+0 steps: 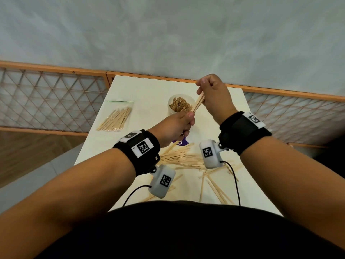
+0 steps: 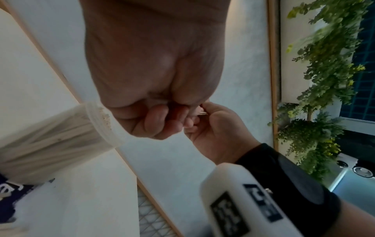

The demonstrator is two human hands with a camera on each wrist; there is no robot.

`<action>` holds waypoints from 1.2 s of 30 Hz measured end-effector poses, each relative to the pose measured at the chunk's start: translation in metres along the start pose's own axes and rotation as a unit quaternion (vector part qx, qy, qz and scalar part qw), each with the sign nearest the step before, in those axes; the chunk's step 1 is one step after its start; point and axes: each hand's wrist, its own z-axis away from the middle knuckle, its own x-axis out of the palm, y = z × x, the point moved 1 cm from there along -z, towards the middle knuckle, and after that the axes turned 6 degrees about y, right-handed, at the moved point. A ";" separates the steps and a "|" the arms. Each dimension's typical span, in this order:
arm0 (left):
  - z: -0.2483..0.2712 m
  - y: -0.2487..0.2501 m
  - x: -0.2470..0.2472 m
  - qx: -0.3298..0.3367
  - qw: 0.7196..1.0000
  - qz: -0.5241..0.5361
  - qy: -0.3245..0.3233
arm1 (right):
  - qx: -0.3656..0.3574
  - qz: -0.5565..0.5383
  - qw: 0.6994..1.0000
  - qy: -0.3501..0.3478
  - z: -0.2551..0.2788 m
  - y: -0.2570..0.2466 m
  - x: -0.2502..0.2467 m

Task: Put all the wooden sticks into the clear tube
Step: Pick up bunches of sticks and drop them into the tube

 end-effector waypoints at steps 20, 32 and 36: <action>-0.011 -0.010 -0.009 -0.019 0.993 -0.003 -0.113 | 0.096 -0.046 0.970 -0.221 -0.014 0.003 -0.049; -0.042 -0.050 -0.022 -0.068 0.996 -0.051 0.028 | 0.006 0.134 0.983 -0.122 -0.043 -0.004 -0.042; -0.047 -0.079 -0.038 -0.089 0.950 -0.299 0.001 | -0.064 0.197 0.976 -0.061 -0.074 -0.003 -0.034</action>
